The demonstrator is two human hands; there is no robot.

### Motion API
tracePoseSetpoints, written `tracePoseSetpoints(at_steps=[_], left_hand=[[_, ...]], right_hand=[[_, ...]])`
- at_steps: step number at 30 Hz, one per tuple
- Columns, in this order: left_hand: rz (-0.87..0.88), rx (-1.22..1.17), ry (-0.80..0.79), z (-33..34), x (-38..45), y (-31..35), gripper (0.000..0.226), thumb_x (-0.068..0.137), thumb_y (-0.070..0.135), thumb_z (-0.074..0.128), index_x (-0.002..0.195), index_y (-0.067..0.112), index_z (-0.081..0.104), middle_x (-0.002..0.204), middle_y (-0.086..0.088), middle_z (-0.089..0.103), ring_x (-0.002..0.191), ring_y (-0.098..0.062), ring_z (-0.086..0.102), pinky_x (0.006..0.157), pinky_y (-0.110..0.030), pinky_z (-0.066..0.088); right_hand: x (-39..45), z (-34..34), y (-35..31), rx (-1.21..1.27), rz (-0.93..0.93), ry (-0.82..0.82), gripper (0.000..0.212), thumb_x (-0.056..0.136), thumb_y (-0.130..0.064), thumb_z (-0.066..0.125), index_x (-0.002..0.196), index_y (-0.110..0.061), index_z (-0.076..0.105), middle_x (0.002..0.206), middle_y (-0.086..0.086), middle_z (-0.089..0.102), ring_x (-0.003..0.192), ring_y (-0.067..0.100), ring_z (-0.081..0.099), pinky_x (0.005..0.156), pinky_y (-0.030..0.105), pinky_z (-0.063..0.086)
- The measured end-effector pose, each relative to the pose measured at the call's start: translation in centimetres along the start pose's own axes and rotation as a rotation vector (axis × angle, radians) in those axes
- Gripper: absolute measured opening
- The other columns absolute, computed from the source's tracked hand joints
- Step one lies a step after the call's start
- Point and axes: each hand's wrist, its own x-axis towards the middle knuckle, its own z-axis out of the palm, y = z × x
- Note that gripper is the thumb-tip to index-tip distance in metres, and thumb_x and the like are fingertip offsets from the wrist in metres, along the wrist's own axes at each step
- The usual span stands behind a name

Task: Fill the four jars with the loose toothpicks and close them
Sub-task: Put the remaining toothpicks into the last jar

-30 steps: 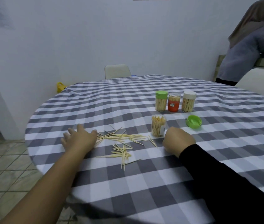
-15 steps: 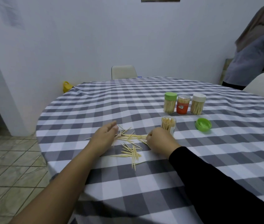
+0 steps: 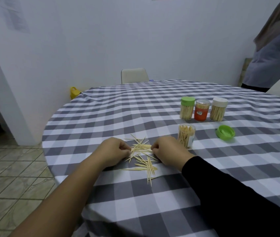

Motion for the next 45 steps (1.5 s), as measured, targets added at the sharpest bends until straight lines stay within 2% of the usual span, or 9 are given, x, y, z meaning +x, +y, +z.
tracePoseSetpoints(at_steps=[3, 10, 15, 20, 29, 33, 37, 41, 45], left_hand=[[0.040, 0.019, 0.085, 0.1, 0.9, 0.0, 0.021, 0.093, 0.030, 0.056, 0.108, 0.025, 0.070, 0.113, 0.008, 0.066, 0.097, -0.010, 0.057, 0.081, -0.026, 0.044], [0.223, 0.081, 0.037, 1.4, 4.2, 1.2, 0.042, 0.101, 0.031, 0.039, 0.140, 0.019, 0.045, 0.152, 0.002, 0.034, 0.139, -0.014, 0.029, 0.112, -0.028, 0.021], [0.233, 0.130, -0.086, 1.7, 6.0, 1.9, 0.051, 0.101, 0.046, 0.027, 0.126, 0.015, 0.059, 0.131, -0.007, 0.053, 0.122, -0.018, 0.043, 0.099, -0.031, 0.031], [0.169, 0.186, -0.137, 1.1, 6.4, 1.3, 0.065, 0.084, 0.068, 0.047, 0.131, 0.023, 0.055, 0.125, -0.002, 0.049, 0.117, -0.018, 0.045, 0.100, -0.036, 0.039], [0.166, -0.001, -0.223, -0.5, 5.2, 0.2, 0.016, 0.089, 0.029, 0.062, 0.103, 0.030, 0.070, 0.090, 0.015, 0.063, 0.081, -0.003, 0.056, 0.063, -0.016, 0.040], [0.185, 0.015, -0.216, -0.7, 4.0, 0.5, 0.022, 0.091, 0.030, 0.060, 0.110, 0.027, 0.070, 0.092, 0.015, 0.062, 0.083, -0.004, 0.055, 0.065, -0.015, 0.041], [0.216, 0.107, -0.290, -1.2, 3.2, 1.0, 0.042, 0.081, 0.056, 0.064, 0.107, 0.024, 0.069, 0.102, 0.002, 0.064, 0.093, -0.019, 0.058, 0.084, -0.037, 0.048], [0.200, 0.243, -0.343, -1.3, 2.6, 1.4, 0.072, 0.073, 0.059, 0.069, 0.132, 0.022, 0.053, 0.124, 0.004, 0.049, 0.112, -0.017, 0.047, 0.098, -0.033, 0.041], [0.194, 0.248, -0.338, -1.6, 2.5, 1.3, 0.053, 0.084, 0.046, 0.066, 0.130, 0.023, 0.056, 0.122, 0.003, 0.057, 0.107, -0.018, 0.051, 0.098, -0.037, 0.042]], right_hand=[[0.0, -0.2, 0.0, -0.009, -0.084, 0.118, 0.031, 0.094, -0.018, 0.042, 0.108, -0.016, 0.070, 0.111, 0.004, 0.063, 0.104, 0.024, 0.057, 0.091, 0.033, 0.047], [0.6, 1.1, 0.3, -0.184, -0.096, 0.083, 0.044, 0.098, -0.047, 0.033, 0.114, -0.015, 0.059, 0.120, 0.009, 0.052, 0.115, 0.027, 0.044, 0.096, 0.037, 0.034], [0.7, 1.5, 0.0, -0.191, -0.106, 0.055, 0.053, 0.093, -0.058, 0.035, 0.119, -0.018, 0.059, 0.122, 0.006, 0.049, 0.118, 0.023, 0.039, 0.097, 0.035, 0.031], [0.2, 0.8, -0.1, -0.180, -0.136, 0.057, 0.043, 0.094, -0.048, 0.045, 0.129, -0.025, 0.054, 0.119, 0.004, 0.050, 0.117, 0.023, 0.041, 0.095, 0.033, 0.033], [-0.1, -0.8, 0.5, -0.027, -0.063, -0.058, 0.025, 0.095, -0.021, 0.048, 0.101, -0.020, 0.072, 0.102, 0.001, 0.066, 0.097, 0.019, 0.060, 0.084, 0.028, 0.047], [-0.8, -1.8, 0.1, 0.035, -0.029, -0.188, 0.047, 0.092, -0.050, 0.047, 0.060, -0.017, 0.053, 0.063, 0.000, 0.051, 0.062, 0.016, 0.049, 0.057, 0.029, 0.036], [-1.7, -1.5, -1.0, -0.153, -0.022, -0.231, 0.063, 0.067, -0.081, 0.052, 0.074, -0.018, 0.056, 0.093, 0.001, 0.050, 0.081, 0.014, 0.047, 0.070, 0.030, 0.042], [-1.8, -1.4, -1.4, -0.244, -0.041, -0.207, 0.064, 0.069, -0.071, 0.062, 0.102, -0.016, 0.062, 0.104, 0.003, 0.047, 0.093, 0.016, 0.044, 0.075, 0.028, 0.037], [-1.4, -1.9, -1.0, -0.287, -0.065, -0.228, 0.040, 0.090, -0.044, 0.056, 0.113, -0.012, 0.065, 0.109, 0.007, 0.060, 0.097, 0.021, 0.056, 0.079, 0.029, 0.044]])
